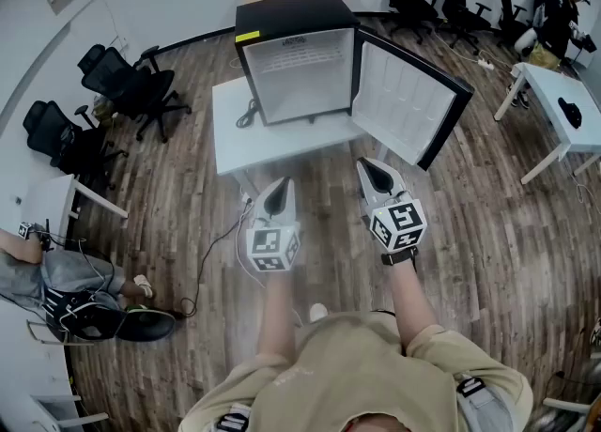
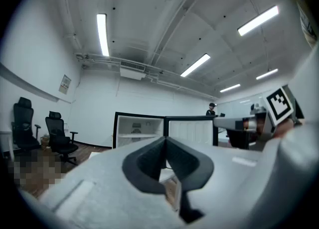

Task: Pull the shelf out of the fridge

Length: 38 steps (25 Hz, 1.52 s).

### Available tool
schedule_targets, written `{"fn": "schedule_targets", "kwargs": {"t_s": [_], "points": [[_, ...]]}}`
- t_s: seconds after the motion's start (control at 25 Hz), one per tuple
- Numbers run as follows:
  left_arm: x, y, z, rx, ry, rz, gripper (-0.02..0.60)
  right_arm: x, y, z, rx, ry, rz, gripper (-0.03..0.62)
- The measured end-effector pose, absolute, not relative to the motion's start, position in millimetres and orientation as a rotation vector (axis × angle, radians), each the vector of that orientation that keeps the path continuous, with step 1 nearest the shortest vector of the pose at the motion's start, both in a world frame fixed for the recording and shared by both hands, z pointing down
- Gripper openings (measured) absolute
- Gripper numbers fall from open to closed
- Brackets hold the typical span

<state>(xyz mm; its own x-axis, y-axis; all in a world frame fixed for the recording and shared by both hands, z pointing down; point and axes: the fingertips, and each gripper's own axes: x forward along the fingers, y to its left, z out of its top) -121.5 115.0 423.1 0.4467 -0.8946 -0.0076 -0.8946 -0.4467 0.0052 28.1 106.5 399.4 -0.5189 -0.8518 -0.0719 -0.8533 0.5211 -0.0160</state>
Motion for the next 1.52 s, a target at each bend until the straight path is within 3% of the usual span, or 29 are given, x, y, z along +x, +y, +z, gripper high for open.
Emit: {"fn": "schedule_targets", "kwargs": {"t_s": [0.6, 0.92, 1.52], "points": [[-176.2, 111.9, 440.5, 2.698, -1.546, -0.036, 0.000, -23.7, 102.4, 426.6, -1.547, 2.579, -0.160, 0.003], [-173.6, 100.0, 451.7, 2.680, -1.464, -0.077, 0.000, -23.8, 85.6, 432.5, -1.567, 2.593, -0.201, 0.003], [-118.4, -77.0, 423.0, 2.672, -1.537, -0.140, 0.000, 26.5, -101.9, 409.5, -1.434, 2.557, -0.218, 0.003]]}}
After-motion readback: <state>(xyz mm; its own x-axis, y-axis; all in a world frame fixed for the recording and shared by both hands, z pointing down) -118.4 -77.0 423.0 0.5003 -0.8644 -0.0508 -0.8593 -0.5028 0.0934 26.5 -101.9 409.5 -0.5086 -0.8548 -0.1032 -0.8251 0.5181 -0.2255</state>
